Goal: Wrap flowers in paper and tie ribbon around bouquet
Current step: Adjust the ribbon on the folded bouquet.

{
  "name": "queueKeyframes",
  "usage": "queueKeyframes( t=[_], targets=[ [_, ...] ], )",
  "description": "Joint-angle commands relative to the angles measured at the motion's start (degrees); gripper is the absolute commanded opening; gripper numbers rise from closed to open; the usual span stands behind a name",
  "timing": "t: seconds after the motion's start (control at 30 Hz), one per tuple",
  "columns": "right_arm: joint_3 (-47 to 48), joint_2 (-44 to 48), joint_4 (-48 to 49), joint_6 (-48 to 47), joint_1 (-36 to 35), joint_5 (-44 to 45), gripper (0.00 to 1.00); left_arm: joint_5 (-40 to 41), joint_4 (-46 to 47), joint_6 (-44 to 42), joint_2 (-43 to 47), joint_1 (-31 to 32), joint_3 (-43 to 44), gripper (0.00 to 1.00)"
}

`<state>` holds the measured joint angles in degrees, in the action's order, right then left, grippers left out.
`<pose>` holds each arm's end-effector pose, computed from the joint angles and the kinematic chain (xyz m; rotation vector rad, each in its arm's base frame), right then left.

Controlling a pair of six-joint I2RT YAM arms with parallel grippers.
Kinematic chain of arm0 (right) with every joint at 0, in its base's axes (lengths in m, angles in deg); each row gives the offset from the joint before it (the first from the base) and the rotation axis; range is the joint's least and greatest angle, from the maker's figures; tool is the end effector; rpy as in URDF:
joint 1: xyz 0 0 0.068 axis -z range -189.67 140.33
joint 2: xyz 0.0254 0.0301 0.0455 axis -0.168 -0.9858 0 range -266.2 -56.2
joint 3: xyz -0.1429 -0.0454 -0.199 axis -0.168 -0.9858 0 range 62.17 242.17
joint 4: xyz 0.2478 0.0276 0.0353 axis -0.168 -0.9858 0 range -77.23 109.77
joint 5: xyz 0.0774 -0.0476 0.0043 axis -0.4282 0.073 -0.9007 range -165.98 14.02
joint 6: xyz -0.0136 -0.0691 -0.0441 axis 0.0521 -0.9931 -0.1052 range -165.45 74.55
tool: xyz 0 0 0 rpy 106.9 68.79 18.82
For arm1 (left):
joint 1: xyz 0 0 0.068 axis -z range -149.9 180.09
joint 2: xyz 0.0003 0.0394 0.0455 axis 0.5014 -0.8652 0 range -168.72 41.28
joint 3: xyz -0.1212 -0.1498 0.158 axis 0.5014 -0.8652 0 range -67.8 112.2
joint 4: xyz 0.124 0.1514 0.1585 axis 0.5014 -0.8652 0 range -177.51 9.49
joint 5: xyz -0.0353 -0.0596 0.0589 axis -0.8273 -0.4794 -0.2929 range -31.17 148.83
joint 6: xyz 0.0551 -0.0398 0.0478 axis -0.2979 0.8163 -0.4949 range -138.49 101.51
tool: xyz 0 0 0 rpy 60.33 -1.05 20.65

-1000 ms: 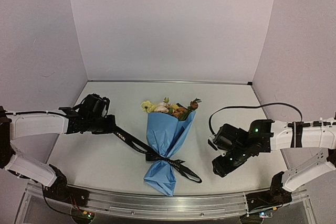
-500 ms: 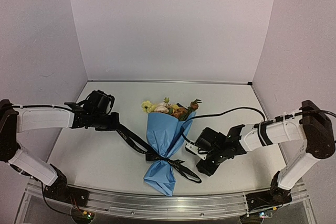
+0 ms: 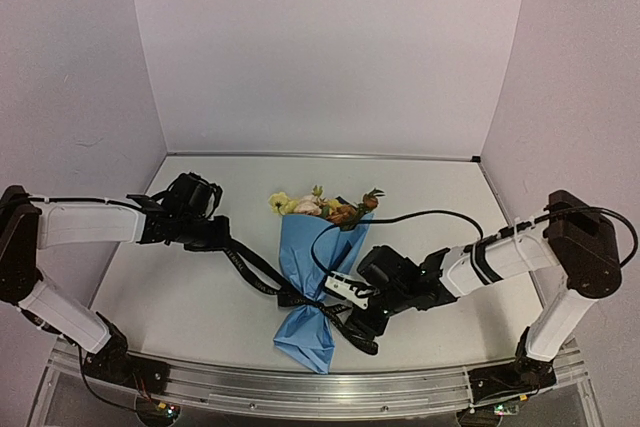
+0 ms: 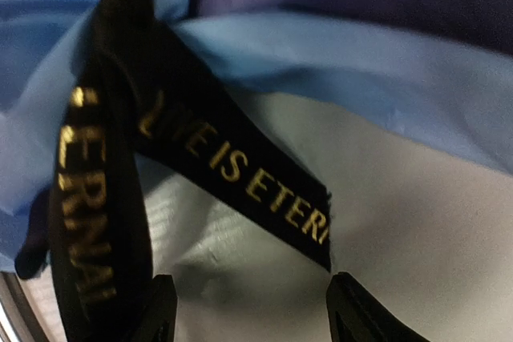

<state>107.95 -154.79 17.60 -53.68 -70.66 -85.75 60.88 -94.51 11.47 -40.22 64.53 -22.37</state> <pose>0.1487 0.2937 0.0804 -1.5409 2.1088 0.5659 0.2520 -0.1695 0.1483 0.0814 2.4960 -0.4455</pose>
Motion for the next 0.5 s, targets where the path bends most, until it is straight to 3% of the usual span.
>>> queueKeyframes(
  t=[0.0, 0.27, 0.47],
  targets=[
    [-0.3, -4.0, 10.2, -3.7, -1.1, -0.8, 0.67, -1.1, 0.6, -0.7, -0.4, -0.3, 3.1, 0.03],
    [1.1, -7.8, 16.3, -5.6, -1.5, 1.4, 0.62, -1.9, 0.8, -0.5, -1.1, -0.3, 3.6, 0.02],
    [1.0, -8.1, 17.0, -6.8, -1.8, 4.0, 0.4, -3.5, 0.7, -0.9, -1.8, -0.3, 4.4, 0.02]
  ],
)
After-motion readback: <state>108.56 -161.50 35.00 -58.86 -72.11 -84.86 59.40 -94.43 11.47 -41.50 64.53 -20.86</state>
